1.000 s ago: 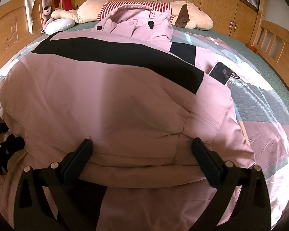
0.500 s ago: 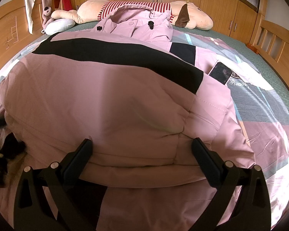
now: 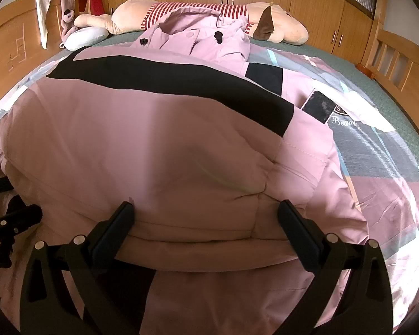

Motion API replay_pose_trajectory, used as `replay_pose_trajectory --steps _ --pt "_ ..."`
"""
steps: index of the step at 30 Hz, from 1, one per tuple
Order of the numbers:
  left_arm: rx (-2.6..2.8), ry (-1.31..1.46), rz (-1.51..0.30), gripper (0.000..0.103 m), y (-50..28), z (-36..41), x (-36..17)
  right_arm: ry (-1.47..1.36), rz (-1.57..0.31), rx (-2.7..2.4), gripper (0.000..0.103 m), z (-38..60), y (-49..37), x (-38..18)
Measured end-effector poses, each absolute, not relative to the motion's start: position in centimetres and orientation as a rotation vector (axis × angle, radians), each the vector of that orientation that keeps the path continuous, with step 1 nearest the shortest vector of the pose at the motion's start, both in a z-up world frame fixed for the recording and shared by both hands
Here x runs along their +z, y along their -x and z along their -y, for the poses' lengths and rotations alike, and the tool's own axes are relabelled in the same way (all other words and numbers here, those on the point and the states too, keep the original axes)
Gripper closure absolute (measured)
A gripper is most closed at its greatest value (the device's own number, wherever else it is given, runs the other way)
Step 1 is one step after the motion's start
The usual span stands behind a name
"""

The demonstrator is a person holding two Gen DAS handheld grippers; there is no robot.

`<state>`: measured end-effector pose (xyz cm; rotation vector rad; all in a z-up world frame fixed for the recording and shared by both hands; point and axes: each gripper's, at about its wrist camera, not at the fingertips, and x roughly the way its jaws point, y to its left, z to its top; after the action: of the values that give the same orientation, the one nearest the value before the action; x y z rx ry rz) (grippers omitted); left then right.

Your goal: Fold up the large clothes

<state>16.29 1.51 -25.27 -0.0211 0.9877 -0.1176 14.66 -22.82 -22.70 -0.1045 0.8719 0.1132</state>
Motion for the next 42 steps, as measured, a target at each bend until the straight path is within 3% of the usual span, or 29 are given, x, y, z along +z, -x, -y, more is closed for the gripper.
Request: replay_pose_trajectory --steps 8,18,22,28,35,36,38,40,42 --pt "-0.112 0.020 -0.983 0.002 -16.1 -1.5 -25.3 0.092 -0.850 0.120 0.001 23.1 -14.3 -21.9" --pt "-0.109 0.026 -0.972 0.002 -15.9 -1.4 -25.4 -0.010 -0.634 0.157 0.001 24.3 -14.8 -12.2" --pt "-0.107 0.026 -0.967 0.002 -15.7 -1.3 -25.4 -0.101 -0.659 0.163 0.001 23.9 -22.4 -9.6" --pt "-0.109 0.028 -0.962 0.002 -15.4 -1.3 -25.4 0.040 -0.716 0.006 0.001 20.2 -39.1 -8.9" --pt "-0.117 0.030 -0.944 0.002 -15.5 -1.2 -25.5 0.048 -0.879 -0.299 0.003 21.0 -51.1 -16.4" --pt "-0.118 0.029 -0.940 0.002 -15.4 -1.2 -25.6 0.017 -0.878 -0.281 0.010 21.1 -51.2 -17.5" --pt "-0.118 0.027 -0.936 0.002 -15.4 -1.1 -25.6 -0.028 -0.841 -0.244 0.066 21.2 -50.6 -17.9" --pt "-0.118 0.026 -0.935 0.002 -15.4 -1.1 -25.6 -0.029 -0.795 -0.238 0.094 20.8 -49.6 -16.5" --pt "-0.116 0.025 -0.936 0.002 -15.4 -1.1 -25.6 -0.012 -0.720 -0.162 0.098 19.8 -47.7 -14.0"
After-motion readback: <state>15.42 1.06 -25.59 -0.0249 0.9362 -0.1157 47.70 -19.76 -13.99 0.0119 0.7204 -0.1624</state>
